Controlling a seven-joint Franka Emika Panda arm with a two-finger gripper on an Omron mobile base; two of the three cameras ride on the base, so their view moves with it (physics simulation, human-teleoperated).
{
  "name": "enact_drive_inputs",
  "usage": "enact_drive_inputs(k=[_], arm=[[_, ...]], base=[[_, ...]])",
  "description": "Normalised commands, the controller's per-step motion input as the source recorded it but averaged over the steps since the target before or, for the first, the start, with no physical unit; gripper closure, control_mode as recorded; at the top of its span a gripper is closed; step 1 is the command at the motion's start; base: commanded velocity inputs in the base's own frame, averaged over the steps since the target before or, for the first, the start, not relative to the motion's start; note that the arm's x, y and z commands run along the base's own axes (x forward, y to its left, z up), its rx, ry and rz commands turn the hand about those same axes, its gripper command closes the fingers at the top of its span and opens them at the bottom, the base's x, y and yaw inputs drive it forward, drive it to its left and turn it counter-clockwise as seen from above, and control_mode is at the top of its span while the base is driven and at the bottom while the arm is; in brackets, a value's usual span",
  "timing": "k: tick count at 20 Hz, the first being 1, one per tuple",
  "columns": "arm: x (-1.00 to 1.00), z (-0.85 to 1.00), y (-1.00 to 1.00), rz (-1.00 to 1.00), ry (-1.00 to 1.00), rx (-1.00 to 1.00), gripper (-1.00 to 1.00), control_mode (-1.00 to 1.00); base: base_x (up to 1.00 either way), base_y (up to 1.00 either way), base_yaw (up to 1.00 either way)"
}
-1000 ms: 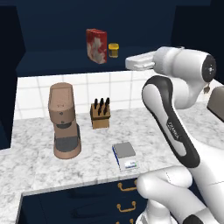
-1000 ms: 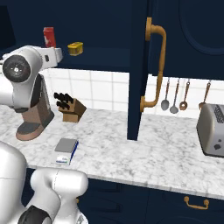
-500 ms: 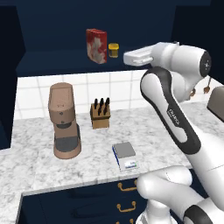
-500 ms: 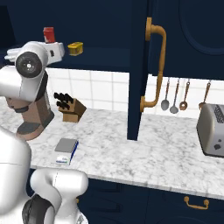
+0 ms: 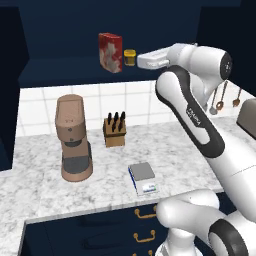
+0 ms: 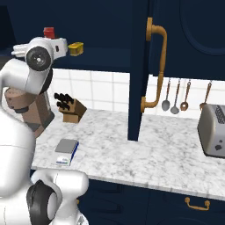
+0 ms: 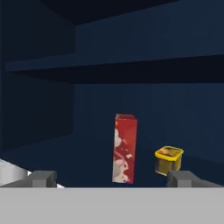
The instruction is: Pick the cereal and place it on the digital scale for weighing, and close the cabinet.
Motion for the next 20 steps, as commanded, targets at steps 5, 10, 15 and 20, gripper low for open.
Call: enact_drive_inputs(k=[5,10,15,20], arm=[[0.52,0.02,0.01,0.01,0.01,0.03,-1.00,-1.00],[0.66,0.00,0.06,0.00,0.03,0.00,-1.00,-1.00],[0.56,0.00,0.42,0.00,0.02,0.00,-1.00,-1.00],[0.46,0.00,0.40,0.00,0.06,0.00,-1.00,-1.00]], base=[[0.00,0.00,0.00],[0.00,0.00,0.00],[0.00,0.00,0.00],[0.00,0.00,0.00]])
